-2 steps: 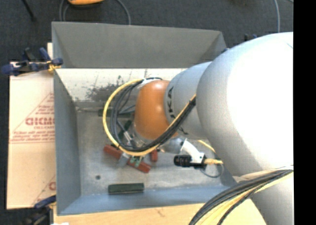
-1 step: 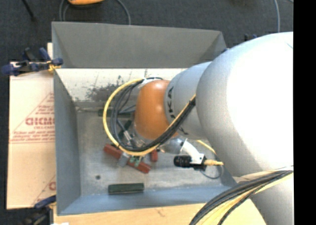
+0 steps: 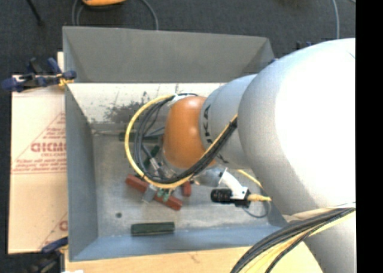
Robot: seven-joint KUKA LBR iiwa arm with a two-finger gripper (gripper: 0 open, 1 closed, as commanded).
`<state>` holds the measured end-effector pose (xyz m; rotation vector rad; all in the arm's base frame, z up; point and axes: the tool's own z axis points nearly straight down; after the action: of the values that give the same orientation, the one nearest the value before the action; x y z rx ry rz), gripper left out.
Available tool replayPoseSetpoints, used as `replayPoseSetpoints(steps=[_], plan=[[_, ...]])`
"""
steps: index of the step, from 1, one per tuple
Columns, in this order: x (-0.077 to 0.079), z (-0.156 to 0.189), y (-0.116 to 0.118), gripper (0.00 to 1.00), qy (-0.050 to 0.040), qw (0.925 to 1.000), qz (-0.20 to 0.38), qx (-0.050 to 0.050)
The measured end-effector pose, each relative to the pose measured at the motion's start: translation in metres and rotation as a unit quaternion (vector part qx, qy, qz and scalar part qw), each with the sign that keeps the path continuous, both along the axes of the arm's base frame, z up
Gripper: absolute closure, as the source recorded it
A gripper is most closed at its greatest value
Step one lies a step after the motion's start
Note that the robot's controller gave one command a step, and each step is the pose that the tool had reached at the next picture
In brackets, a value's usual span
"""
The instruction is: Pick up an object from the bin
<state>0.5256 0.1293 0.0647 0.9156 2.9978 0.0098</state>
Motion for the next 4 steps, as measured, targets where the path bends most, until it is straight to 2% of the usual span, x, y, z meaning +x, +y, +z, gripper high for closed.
replayPoseSetpoints(steps=[2,4], plan=[[-0.001,0.022,-0.001,1.00,0.0043,1.0000,0.008,-0.002],[0.000,0.046,-0.001,1.00,0.0026,1.0000,0.004,-0.001]])
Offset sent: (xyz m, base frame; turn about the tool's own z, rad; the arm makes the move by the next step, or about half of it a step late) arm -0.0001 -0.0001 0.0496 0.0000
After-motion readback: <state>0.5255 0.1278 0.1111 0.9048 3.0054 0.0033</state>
